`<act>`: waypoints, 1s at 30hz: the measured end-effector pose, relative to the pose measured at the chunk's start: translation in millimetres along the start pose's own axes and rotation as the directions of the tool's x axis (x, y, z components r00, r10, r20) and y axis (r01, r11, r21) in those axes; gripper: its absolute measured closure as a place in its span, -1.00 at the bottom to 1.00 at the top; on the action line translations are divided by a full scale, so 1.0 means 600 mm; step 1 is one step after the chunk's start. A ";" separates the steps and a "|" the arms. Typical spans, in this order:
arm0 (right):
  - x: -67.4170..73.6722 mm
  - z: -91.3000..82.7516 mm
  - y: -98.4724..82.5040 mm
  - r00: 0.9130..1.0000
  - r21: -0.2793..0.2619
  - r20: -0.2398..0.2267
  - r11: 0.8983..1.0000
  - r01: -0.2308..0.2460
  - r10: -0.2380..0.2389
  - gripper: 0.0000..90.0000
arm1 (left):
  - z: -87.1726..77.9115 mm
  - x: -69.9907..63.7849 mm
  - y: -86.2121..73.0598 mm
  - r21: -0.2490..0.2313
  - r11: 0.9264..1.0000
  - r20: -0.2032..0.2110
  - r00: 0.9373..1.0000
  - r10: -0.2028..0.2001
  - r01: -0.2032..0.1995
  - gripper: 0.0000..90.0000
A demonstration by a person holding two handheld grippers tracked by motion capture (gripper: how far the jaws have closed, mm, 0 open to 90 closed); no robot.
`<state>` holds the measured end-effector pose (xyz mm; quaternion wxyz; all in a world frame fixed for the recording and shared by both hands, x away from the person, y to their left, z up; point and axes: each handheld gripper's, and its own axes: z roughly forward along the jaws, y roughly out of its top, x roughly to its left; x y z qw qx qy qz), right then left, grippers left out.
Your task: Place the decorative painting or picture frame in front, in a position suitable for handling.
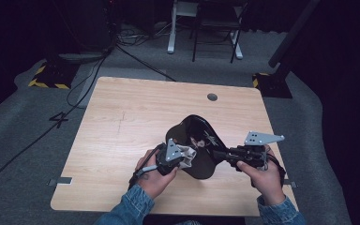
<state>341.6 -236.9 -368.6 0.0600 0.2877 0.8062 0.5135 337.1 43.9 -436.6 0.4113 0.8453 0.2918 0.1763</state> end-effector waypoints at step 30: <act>-0.007 -0.002 -0.002 1.000 -0.005 0.019 1.000 -0.016 0.016 0.75 | 0.016 -0.026 0.011 -0.056 0.997 0.046 0.998 0.047 -0.044 0.88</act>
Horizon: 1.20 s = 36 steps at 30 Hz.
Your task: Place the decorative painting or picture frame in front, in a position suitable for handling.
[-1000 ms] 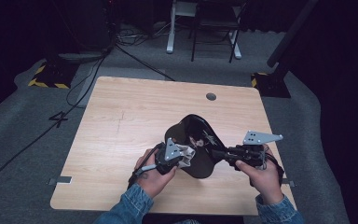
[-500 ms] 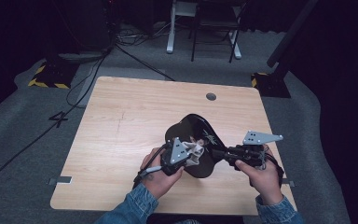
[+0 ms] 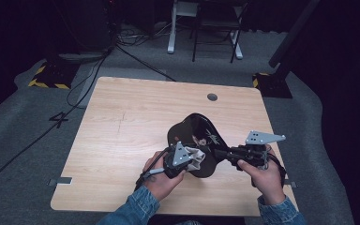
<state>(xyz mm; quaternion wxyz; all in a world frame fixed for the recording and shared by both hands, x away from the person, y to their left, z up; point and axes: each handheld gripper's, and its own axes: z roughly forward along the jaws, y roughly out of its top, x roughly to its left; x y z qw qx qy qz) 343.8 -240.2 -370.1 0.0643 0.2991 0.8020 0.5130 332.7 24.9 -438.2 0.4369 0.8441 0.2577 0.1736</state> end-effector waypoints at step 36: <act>0.000 0.003 0.000 1.000 0.002 -0.012 1.000 -0.002 0.002 0.74 | -0.038 0.083 -0.017 -0.049 0.993 -0.113 0.988 -0.109 0.104 0.88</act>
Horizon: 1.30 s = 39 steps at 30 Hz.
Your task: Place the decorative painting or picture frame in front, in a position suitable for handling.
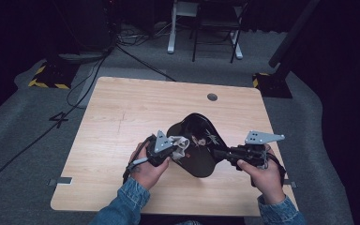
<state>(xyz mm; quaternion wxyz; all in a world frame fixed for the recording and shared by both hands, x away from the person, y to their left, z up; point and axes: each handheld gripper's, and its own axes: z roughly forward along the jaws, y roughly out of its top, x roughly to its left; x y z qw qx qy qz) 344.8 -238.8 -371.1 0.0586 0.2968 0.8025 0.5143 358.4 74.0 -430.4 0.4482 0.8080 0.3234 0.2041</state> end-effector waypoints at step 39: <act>0.006 0.003 0.003 1.000 0.002 0.012 1.000 0.006 -0.006 0.75 | 0.002 -0.040 0.015 0.006 0.999 0.034 0.998 0.053 -0.053 0.88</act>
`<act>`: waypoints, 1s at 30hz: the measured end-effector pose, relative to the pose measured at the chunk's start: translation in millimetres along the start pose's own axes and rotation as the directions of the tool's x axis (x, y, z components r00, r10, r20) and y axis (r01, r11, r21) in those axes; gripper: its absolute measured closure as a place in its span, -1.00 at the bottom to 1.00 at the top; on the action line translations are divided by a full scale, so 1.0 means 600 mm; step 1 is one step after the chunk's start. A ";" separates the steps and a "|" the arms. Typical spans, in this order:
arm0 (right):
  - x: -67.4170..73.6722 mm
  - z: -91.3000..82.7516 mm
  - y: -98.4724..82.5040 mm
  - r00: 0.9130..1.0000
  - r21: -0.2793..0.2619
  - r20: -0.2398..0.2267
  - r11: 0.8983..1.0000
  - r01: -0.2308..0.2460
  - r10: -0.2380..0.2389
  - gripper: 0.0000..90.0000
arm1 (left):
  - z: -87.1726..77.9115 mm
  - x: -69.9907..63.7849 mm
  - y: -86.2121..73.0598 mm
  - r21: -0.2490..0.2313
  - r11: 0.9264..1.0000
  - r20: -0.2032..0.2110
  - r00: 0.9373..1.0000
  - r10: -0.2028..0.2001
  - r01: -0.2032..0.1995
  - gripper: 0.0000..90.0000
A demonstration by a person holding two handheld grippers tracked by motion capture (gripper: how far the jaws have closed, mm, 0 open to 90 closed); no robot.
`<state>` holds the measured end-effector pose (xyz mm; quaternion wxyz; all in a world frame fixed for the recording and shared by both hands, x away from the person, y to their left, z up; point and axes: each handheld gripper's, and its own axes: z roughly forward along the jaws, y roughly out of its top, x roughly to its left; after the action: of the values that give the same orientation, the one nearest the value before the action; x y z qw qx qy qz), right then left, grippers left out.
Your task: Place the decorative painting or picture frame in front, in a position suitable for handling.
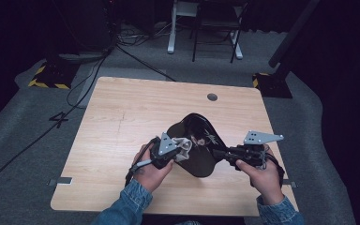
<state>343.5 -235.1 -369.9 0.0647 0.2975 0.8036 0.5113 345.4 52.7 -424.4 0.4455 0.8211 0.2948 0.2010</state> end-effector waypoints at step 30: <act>-0.001 -0.001 0.001 1.000 0.002 0.012 1.000 -0.008 0.008 0.75 | 0.019 -0.038 0.003 -0.003 0.999 0.068 0.997 0.040 -0.040 0.88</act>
<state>344.0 -235.7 -369.5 0.0671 0.3037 0.8027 0.5088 335.8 30.0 -430.2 0.4520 0.8328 0.2628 0.1819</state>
